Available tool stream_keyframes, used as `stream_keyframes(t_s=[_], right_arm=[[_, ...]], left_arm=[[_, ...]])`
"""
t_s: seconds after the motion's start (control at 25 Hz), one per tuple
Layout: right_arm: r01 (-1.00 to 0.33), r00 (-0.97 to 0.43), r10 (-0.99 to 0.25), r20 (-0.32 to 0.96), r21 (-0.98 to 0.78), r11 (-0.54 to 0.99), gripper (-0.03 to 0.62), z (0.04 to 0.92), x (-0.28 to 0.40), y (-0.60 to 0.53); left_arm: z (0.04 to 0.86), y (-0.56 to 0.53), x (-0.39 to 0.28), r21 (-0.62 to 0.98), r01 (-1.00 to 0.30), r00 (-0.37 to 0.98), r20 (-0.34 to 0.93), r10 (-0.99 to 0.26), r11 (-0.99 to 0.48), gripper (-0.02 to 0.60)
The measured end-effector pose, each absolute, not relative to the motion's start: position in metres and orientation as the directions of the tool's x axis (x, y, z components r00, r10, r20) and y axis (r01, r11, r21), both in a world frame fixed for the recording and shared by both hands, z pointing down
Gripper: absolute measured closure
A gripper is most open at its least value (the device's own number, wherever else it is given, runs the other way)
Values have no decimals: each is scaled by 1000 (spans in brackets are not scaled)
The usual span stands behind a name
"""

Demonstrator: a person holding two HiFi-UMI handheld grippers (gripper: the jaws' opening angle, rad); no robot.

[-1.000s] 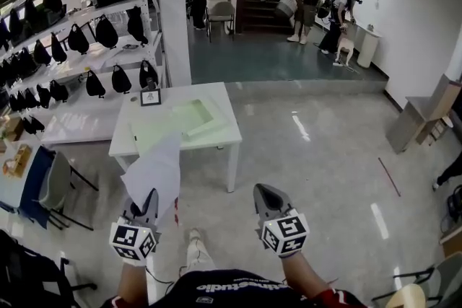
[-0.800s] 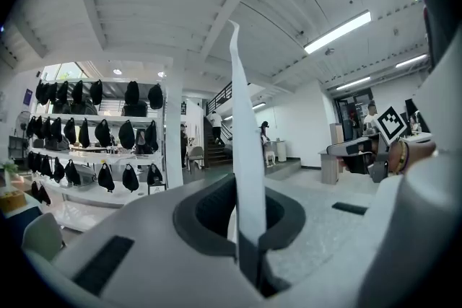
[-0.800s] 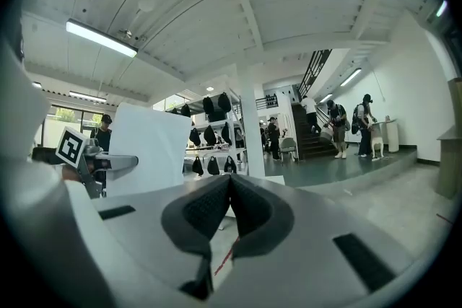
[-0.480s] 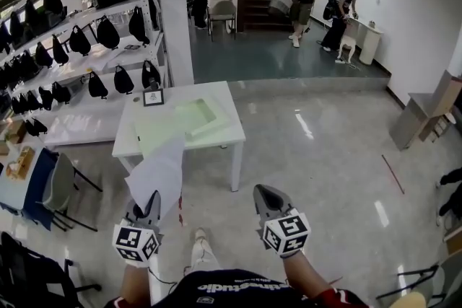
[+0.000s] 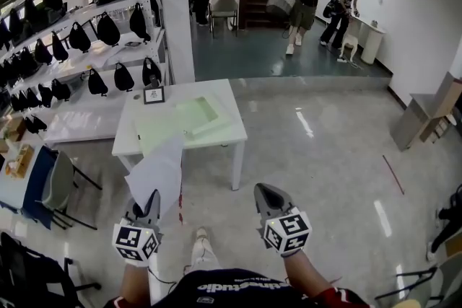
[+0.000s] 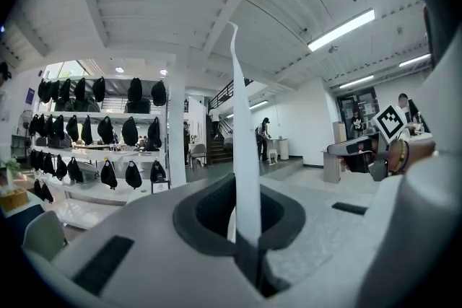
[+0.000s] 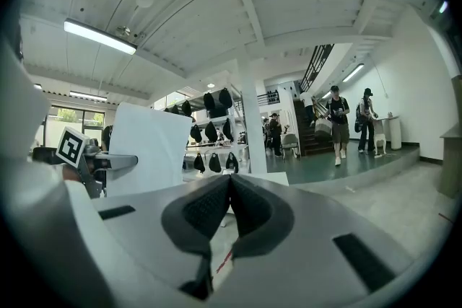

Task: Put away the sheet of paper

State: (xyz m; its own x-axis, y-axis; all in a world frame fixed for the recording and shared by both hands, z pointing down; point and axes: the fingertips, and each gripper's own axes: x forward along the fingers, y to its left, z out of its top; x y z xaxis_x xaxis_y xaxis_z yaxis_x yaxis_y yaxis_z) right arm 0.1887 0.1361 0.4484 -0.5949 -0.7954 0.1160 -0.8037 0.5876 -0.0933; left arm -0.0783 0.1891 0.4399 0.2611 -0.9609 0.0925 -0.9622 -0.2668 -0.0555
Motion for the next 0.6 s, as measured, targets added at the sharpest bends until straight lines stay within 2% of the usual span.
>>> stream_keyframes(t_s=[0.6], right_arm=[[-798, -603, -788, 122, -83, 597, 591, 443, 167, 81]], left_arm=[[435, 135, -103, -44, -966, 250, 82, -965, -254, 575]])
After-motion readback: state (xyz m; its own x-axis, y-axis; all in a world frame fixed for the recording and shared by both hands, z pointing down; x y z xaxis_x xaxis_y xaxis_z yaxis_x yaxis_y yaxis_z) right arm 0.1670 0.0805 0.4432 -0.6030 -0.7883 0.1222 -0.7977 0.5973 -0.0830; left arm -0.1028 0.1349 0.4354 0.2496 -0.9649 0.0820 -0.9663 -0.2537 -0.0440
